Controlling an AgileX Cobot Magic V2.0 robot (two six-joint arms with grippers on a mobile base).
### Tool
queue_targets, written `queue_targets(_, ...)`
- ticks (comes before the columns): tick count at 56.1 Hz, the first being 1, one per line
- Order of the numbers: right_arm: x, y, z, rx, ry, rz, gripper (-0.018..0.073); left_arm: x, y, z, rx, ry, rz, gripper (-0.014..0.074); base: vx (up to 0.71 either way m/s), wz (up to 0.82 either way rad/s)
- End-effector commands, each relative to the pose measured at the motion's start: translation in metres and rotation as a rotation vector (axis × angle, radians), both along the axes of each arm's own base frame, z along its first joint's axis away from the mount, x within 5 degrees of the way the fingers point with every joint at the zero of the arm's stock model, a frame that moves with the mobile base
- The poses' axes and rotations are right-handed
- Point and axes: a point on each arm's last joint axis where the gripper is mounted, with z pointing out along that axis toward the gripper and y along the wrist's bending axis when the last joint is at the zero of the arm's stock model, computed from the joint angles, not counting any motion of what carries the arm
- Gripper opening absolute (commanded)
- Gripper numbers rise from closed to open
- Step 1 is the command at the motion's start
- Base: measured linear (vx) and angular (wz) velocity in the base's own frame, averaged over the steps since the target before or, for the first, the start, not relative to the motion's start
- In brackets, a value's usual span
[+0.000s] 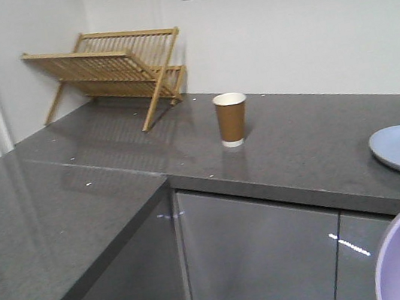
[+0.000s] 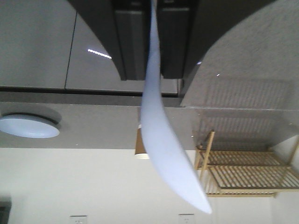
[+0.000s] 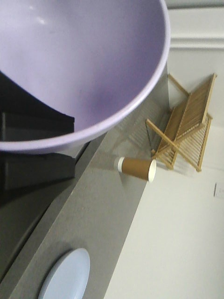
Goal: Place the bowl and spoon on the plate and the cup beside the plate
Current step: 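Drive the base holding spoon and bowl to the blue plate, then lower the lavender bowl onto the blue plate and release with right gripper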
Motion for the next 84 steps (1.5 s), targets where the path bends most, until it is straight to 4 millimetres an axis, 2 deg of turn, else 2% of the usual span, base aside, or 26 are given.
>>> queue_targets(1,0.0004,-0.0034,0.0139,0.029,-0.074,-0.040,-0.0009,-0.0009,-0.0013,0.0157,-0.045,-0.093,-0.018,0.0003,0.26,-0.61)
queue_targets(28,-0.0001,-0.0013,0.0118,0.025,-0.050,-0.017,-0.0009,-0.0009,-0.0013,0.0157,-0.045,-0.093,-0.018,0.0003,0.33,-0.47)
queue_targets(84,-0.0001,-0.0012,0.0116,0.025,-0.049,-0.016,-0.0009,-0.0008,-0.0013,0.0154,-0.044,-0.090,-0.017,0.0003,0.37,-0.17)
